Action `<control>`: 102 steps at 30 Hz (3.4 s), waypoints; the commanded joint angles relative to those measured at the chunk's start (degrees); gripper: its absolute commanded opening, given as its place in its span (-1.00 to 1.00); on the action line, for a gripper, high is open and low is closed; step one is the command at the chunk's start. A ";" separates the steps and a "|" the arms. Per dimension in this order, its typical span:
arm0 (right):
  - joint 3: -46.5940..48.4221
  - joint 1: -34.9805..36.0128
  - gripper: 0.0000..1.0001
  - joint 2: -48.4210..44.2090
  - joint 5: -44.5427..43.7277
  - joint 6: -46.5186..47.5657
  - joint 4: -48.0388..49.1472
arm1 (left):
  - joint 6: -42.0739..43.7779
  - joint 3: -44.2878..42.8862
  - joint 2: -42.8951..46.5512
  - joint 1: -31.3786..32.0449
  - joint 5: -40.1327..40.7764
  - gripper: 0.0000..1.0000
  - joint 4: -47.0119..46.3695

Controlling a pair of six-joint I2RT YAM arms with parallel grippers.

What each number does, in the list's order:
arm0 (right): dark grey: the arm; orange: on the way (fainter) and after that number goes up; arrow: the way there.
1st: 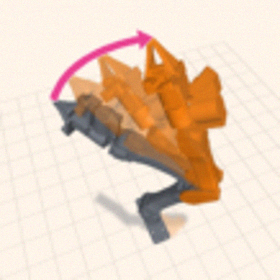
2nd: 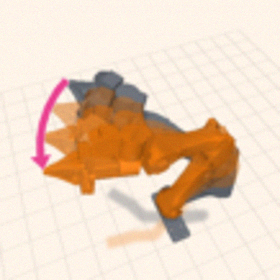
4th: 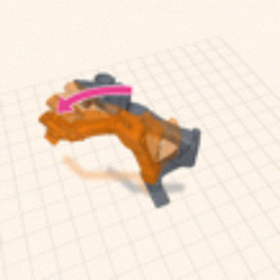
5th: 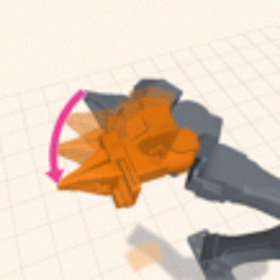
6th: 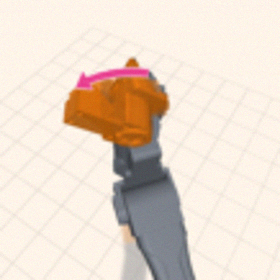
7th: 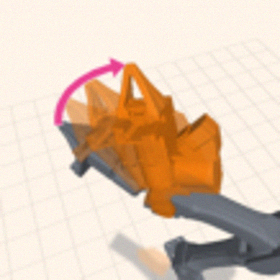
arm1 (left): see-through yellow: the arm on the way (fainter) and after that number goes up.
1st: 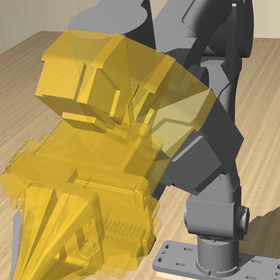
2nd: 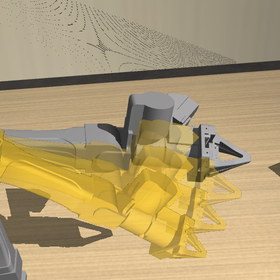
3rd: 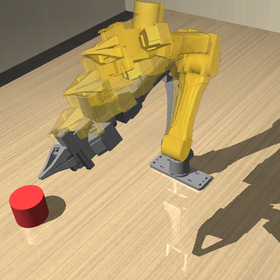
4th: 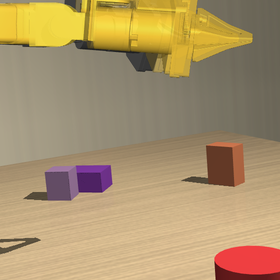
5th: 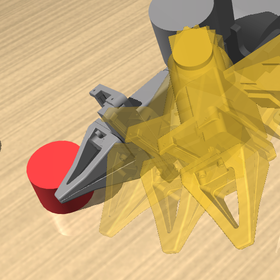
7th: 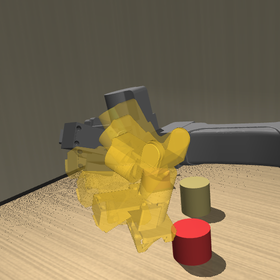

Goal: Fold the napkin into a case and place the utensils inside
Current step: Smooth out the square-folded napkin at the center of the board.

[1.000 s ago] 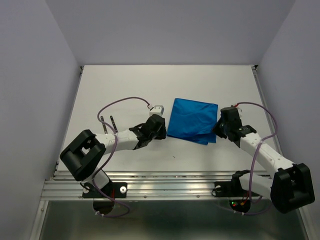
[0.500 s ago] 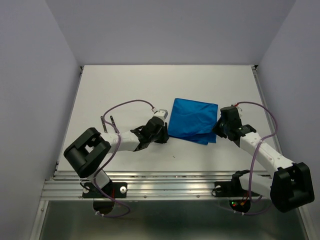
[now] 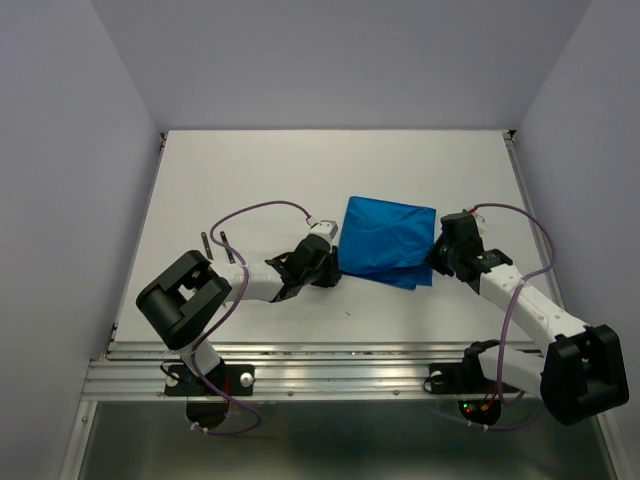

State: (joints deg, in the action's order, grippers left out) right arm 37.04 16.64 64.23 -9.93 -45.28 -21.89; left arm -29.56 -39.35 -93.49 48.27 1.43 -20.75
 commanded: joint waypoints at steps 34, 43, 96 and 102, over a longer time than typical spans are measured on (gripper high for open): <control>0.67 0.41 -0.99 -1.47 -0.70 1.07 0.09 | 0.65 -6.17 -1.96 0.16 8.32 -1.00 -3.51; 2.87 0.41 -0.99 -4.54 -2.98 1.16 -4.12 | 1.53 -4.33 5.85 0.16 8.68 -1.00 -1.05; -4.26 0.41 -0.99 6.44 8.79 4.67 2.64 | 0.21 -11.54 -6.26 0.68 0.07 -0.34 5.81; -4.52 0.41 -0.99 3.81 11.86 4.23 1.94 | -2.16 -8.03 -4.68 0.68 -3.17 -0.39 4.23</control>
State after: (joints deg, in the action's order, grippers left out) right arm 32.84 16.64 70.81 -1.32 -41.36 -21.78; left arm -29.93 -49.54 -99.61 48.75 1.50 -14.35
